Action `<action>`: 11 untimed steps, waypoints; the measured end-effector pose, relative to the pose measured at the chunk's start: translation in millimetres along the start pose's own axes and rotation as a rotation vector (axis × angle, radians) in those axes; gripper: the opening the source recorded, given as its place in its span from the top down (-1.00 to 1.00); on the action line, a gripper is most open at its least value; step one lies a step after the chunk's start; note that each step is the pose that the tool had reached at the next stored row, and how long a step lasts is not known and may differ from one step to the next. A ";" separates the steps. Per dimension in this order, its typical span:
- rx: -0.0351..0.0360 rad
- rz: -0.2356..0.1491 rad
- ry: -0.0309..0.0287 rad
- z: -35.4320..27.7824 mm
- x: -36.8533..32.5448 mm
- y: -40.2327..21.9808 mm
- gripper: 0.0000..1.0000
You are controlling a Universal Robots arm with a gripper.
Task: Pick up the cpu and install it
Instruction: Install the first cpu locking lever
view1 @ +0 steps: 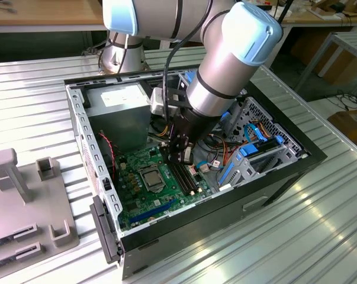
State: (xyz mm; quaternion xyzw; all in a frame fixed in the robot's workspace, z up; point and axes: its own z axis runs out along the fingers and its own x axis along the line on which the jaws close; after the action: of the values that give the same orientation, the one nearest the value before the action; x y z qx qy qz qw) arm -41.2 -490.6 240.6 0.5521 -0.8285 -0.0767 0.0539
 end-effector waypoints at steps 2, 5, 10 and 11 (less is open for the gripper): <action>0.0000 0.000 0.0002 -0.1 0.0 -0.1 0.79; 0.0000 0.000 0.0002 0.0 0.1 -0.1 0.79; 0.0000 -0.001 0.0005 0.0 0.1 0.0 0.79; 0.0001 -0.002 0.0009 0.0 0.1 0.0 0.79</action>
State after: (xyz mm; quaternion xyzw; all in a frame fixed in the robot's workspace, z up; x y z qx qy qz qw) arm -41.2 -490.7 240.7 0.5529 -0.8280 -0.0765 0.0541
